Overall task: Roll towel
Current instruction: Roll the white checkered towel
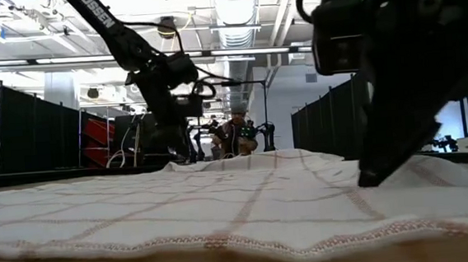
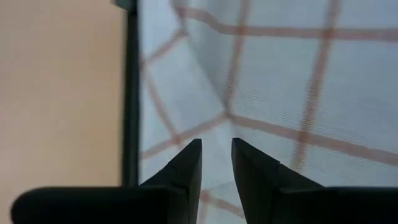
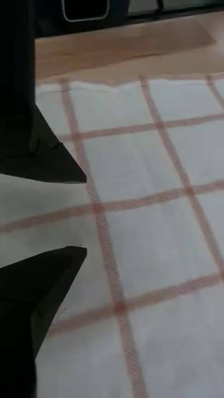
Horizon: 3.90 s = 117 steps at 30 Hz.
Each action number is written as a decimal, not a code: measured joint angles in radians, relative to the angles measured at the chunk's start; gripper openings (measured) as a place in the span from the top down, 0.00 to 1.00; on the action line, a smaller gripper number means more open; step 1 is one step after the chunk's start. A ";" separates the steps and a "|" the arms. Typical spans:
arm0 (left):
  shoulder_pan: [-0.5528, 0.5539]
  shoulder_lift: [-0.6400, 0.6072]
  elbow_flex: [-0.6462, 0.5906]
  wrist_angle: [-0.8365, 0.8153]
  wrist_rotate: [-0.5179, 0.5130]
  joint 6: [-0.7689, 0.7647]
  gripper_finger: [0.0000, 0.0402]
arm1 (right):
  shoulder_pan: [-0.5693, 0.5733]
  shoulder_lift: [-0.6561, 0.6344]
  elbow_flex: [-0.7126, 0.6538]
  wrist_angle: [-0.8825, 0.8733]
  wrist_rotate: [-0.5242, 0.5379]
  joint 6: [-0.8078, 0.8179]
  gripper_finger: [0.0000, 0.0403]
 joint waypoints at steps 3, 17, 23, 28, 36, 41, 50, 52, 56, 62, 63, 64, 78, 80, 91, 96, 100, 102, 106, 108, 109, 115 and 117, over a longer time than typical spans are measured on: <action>0.000 0.015 0.000 -0.037 0.006 0.003 0.78 | 0.016 0.000 0.000 -0.002 0.019 0.012 0.59; 0.024 0.057 0.001 -0.017 0.006 -0.035 0.67 | 0.012 0.001 0.000 -0.002 0.057 -0.060 0.59; 0.037 0.091 0.002 0.030 0.008 -0.056 0.67 | 0.007 0.000 0.000 -0.001 0.056 -0.064 0.59; 0.047 0.106 0.005 0.040 0.004 -0.083 0.69 | 0.006 0.000 0.000 0.001 0.056 -0.062 0.59; 0.049 0.102 0.002 0.030 -0.002 -0.094 0.96 | -0.008 0.000 0.000 0.005 0.056 -0.064 0.59; 0.049 0.102 0.002 0.030 -0.005 -0.083 0.99 | -0.058 0.000 0.000 -0.001 0.056 -0.075 0.59; 0.050 0.102 0.003 0.028 -0.004 -0.072 1.00 | -0.076 0.056 0.007 0.022 0.072 -0.013 0.59; 0.052 0.102 0.014 0.014 -0.003 -0.075 1.00 | -0.057 0.091 0.024 0.036 0.077 0.013 0.59; 0.056 0.104 0.050 -0.018 -0.002 -0.074 1.00 | -0.012 0.133 0.059 0.046 0.087 0.063 0.59; 0.072 0.104 0.127 -0.087 0.000 -0.067 1.00 | 0.082 0.141 0.071 0.061 0.087 0.120 0.59; 0.078 0.104 0.142 -0.101 -0.001 -0.067 1.00 | 0.101 0.142 0.070 0.066 0.084 0.135 0.59; 0.085 0.104 0.160 -0.116 -0.001 -0.068 1.00 | 0.121 0.142 0.070 0.069 0.082 0.154 0.59; 0.132 0.103 0.306 -0.270 -0.001 -0.093 0.93 | 0.199 0.134 0.068 0.071 0.049 0.182 0.59; 0.132 0.103 0.337 -0.341 -0.001 -0.123 0.90 | 0.167 0.121 0.068 0.033 0.035 0.154 0.59; 0.115 0.099 0.451 -0.741 0.369 -0.288 0.88 | -0.110 -0.083 0.059 -0.300 0.060 -0.030 0.59; 0.115 0.108 0.361 -0.686 0.355 -0.277 0.89 | -0.195 -0.179 0.060 -0.324 0.021 -0.091 0.59; 0.114 0.109 0.296 -0.659 0.352 -0.236 0.89 | -0.173 -0.192 0.064 -0.300 -0.109 -0.060 0.59; 0.121 0.109 0.284 -0.654 0.341 -0.238 0.89 | -0.103 -0.166 0.064 -0.304 -0.132 -0.020 0.59; 0.118 0.109 0.281 -0.630 0.354 -0.268 0.90 | -0.025 -0.134 0.063 -0.266 -0.141 0.025 0.59; 0.102 0.109 0.281 -0.603 0.357 -0.270 0.90 | -0.011 -0.113 0.067 -0.252 -0.116 0.027 0.59; 0.096 0.109 0.281 -0.577 0.358 -0.271 0.90 | -0.008 -0.100 0.066 -0.279 -0.109 0.031 0.59; 0.062 0.111 0.252 -0.430 0.352 -0.279 0.90 | -0.007 0.005 0.069 -0.298 -0.068 0.113 0.59; 0.058 0.111 0.233 -0.379 0.350 -0.280 0.90 | 0.017 0.031 0.071 -0.291 -0.052 0.159 0.59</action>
